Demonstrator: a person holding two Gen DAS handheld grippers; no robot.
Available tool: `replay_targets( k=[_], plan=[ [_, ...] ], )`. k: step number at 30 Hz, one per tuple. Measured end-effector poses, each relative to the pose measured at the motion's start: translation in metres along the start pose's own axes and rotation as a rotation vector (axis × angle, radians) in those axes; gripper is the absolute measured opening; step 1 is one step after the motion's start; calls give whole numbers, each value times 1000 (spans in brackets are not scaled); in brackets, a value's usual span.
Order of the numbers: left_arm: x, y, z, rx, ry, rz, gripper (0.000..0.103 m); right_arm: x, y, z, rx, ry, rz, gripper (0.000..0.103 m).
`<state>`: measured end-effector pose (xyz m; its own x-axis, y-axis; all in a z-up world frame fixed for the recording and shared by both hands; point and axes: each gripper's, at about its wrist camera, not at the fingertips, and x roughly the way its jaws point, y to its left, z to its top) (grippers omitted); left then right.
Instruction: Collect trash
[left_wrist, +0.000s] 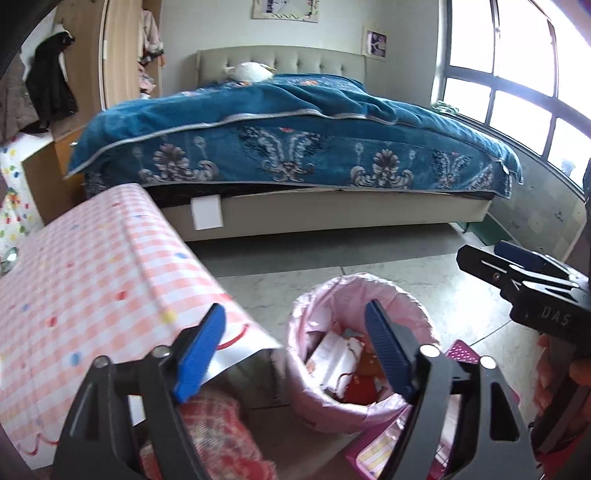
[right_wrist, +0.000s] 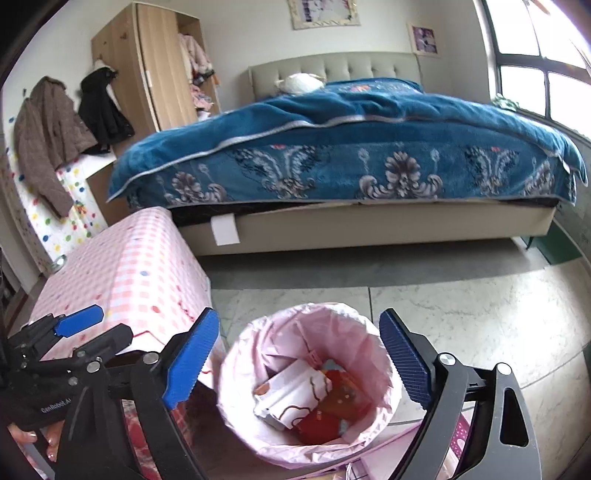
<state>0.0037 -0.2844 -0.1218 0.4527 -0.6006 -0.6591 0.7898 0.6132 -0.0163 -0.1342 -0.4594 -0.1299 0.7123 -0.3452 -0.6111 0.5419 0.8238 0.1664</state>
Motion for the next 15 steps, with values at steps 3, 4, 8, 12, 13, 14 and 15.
replay_targets(
  k=[3,4,8,12,13,14,15],
  plan=[
    [-22,11,-2,-7,-29,47,92,-10,16,4,-28,7,32,91],
    [-32,16,-3,-17,-39,72,96,-12,20,8,-33,9,40,92],
    [-69,42,-6,-71,-58,126,96,-36,54,16,-109,13,133,93],
    [-102,63,-12,-108,-57,198,96,-50,83,21,-175,18,192,94],
    [-109,66,-14,-118,-53,218,96,-53,92,21,-194,20,205,94],
    [-116,71,-15,-130,-53,238,96,-56,99,22,-212,25,216,94],
    [-125,77,-18,-146,-56,259,96,-66,114,24,-255,17,246,94]
  ],
)
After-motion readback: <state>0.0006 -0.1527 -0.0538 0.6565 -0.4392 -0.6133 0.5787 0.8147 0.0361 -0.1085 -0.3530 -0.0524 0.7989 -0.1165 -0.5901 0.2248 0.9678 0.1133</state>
